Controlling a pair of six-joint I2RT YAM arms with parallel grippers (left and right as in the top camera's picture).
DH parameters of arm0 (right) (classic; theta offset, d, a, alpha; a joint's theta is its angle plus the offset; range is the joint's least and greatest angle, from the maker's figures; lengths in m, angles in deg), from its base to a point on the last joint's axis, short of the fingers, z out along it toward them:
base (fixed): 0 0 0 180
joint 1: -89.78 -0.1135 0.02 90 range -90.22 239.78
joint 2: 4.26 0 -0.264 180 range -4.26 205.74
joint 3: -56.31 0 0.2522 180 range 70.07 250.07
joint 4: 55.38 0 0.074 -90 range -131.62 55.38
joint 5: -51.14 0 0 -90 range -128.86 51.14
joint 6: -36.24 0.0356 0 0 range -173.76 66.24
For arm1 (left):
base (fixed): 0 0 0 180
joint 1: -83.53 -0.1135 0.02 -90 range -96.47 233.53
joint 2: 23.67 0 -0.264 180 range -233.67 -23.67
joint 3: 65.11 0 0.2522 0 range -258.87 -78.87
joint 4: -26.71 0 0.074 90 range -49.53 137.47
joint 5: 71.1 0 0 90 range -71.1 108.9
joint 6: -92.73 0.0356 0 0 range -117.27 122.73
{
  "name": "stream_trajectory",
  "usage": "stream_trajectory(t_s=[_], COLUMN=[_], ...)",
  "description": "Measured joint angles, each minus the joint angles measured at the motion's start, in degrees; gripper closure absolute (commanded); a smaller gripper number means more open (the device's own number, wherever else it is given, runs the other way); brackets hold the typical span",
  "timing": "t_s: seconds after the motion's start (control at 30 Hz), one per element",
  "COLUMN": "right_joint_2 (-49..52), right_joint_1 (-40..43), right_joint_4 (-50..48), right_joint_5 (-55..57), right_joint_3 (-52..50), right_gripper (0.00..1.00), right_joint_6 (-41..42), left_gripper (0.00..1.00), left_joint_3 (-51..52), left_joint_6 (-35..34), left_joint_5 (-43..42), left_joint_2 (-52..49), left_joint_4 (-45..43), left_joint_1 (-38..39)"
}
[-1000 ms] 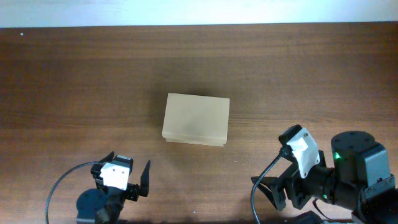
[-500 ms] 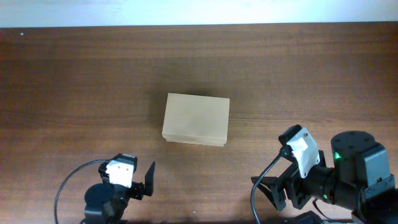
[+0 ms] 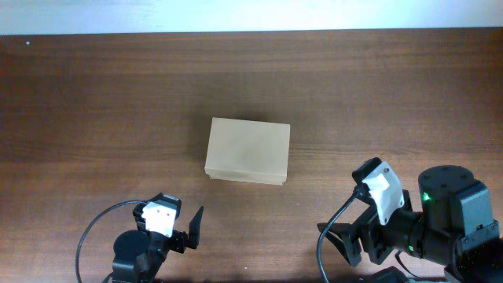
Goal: Pack container
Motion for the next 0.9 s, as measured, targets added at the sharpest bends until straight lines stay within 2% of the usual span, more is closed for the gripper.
stream_trajectory(t_s=[0.9], right_joint_2=[-1.44], right_joint_1=[0.00], right_joint_4=[-0.02], right_joint_5=[0.02], right_joint_3=[-0.11], right_gripper=[0.01], right_joint_6=[-0.02], left_gripper=[0.00], left_joint_3=[0.00], left_joint_6=[0.00], left_joint_5=[0.00], left_joint_2=[0.00], left_joint_4=[0.00], left_joint_1=[0.00])
